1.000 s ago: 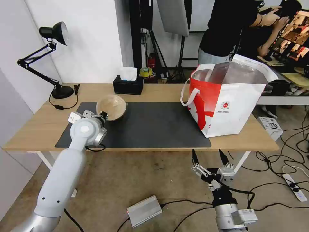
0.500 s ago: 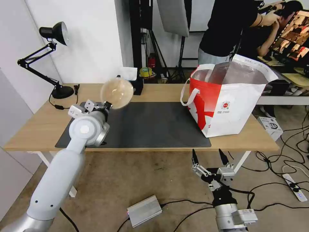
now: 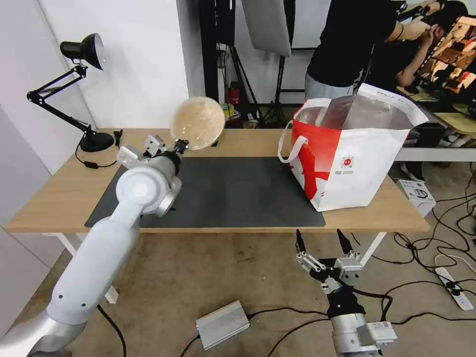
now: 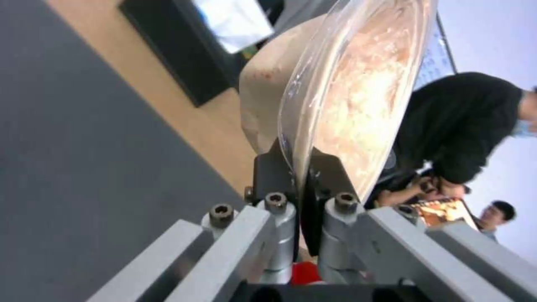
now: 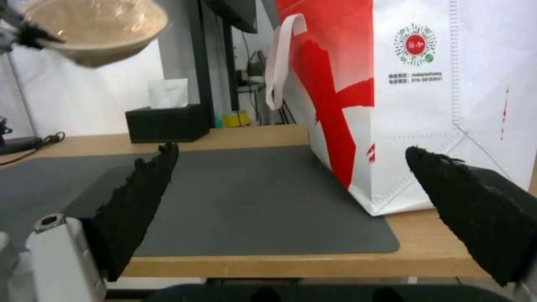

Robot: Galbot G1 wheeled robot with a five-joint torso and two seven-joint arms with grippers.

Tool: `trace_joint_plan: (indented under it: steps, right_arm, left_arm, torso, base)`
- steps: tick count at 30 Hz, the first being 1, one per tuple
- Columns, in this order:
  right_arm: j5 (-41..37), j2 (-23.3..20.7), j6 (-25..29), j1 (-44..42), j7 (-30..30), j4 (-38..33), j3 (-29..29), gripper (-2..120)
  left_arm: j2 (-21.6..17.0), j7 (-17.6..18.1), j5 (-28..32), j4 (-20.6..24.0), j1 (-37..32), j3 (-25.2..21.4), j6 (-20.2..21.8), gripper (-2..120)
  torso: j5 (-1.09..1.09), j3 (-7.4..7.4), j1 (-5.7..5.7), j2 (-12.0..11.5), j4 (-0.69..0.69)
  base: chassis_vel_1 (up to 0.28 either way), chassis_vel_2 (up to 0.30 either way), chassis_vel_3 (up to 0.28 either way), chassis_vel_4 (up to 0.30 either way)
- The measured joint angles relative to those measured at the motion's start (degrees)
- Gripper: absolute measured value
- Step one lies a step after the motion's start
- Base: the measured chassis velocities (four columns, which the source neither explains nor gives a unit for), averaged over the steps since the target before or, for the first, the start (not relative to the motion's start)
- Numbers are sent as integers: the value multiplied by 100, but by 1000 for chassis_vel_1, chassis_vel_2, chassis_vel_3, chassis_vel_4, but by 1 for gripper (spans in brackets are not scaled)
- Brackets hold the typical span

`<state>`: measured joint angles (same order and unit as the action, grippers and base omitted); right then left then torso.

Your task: Pick up the trash from the table and place it into the takeout bag.

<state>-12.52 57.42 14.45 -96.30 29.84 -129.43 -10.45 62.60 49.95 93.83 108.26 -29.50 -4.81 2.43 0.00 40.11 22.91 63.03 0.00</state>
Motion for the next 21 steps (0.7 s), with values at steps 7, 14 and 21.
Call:
trace_joint_plan:
  steps: [7, 14, 21]
  right_arm:
    - [0, 0, 0, 0, 0, 0, 0, 100]
    - [0, 0, 0, 0, 0, 0, 0, 100]
    - [0, 0, 0, 0, 0, 0, 0, 100]
  left_arm:
    - [183, -7, 11, -220, 545, 413, -43, 0]
    - [412, -19, 0, -622, 1095, 898, -64, 0]
    - [649, -34, -71, -989, 1499, 1207, -77, 0]
  torso:
    - [0, 0, 0, 0, -1]
    - [1, 0, 0, 0, -1]
    - [1, 0, 0, 0, -1]
  base:
    - [0, 0, 0, 0]
    - [0, 0, 0, 0]
    - [0, 0, 0, 0]
